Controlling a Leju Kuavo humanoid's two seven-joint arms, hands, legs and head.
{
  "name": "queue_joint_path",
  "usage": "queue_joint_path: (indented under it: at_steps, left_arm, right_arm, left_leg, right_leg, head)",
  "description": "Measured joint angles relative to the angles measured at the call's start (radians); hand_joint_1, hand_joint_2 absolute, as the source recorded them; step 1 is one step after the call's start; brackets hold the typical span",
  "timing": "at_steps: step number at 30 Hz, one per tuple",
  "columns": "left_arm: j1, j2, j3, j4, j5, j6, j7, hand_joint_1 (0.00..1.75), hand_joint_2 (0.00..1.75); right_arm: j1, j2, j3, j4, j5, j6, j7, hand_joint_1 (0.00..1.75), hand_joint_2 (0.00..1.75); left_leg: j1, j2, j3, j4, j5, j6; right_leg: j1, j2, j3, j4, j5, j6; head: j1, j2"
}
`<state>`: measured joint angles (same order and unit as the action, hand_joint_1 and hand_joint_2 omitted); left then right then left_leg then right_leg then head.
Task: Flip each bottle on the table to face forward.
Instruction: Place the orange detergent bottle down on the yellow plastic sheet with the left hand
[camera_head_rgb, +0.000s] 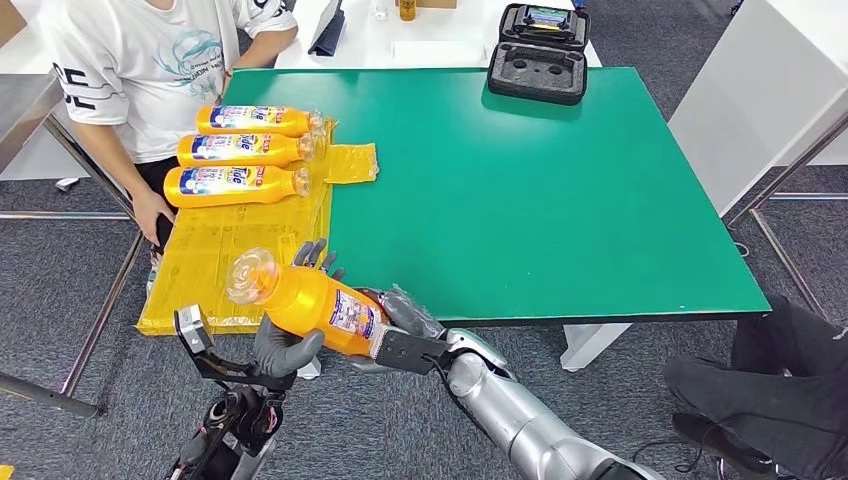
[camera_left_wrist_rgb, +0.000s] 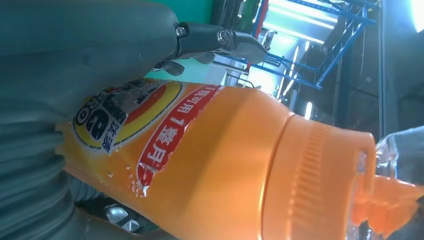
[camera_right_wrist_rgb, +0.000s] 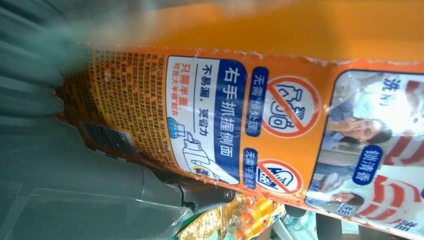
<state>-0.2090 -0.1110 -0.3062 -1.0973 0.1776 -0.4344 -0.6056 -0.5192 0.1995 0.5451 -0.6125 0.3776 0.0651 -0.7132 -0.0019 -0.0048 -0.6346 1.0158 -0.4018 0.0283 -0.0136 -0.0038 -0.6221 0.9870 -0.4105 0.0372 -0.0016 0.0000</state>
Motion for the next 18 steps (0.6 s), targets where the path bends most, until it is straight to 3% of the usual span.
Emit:
queue_joint_path:
  at_steps: [18]
  left_arm:
    - [-0.005, 0.000, 0.002, 0.022, 0.004, -0.010, 0.001, 0.00, 1.75]
  right_arm:
    - [-0.002, 0.000, 0.000, 0.016, 0.001, 0.000, 0.000, 1.65, 1.75]
  left_leg:
    - [0.000, 0.000, 0.000, 0.000, 0.000, 0.000]
  right_leg:
    - [0.000, 0.000, 0.000, 0.000, 0.000, 0.000]
  head:
    - [0.000, 0.000]
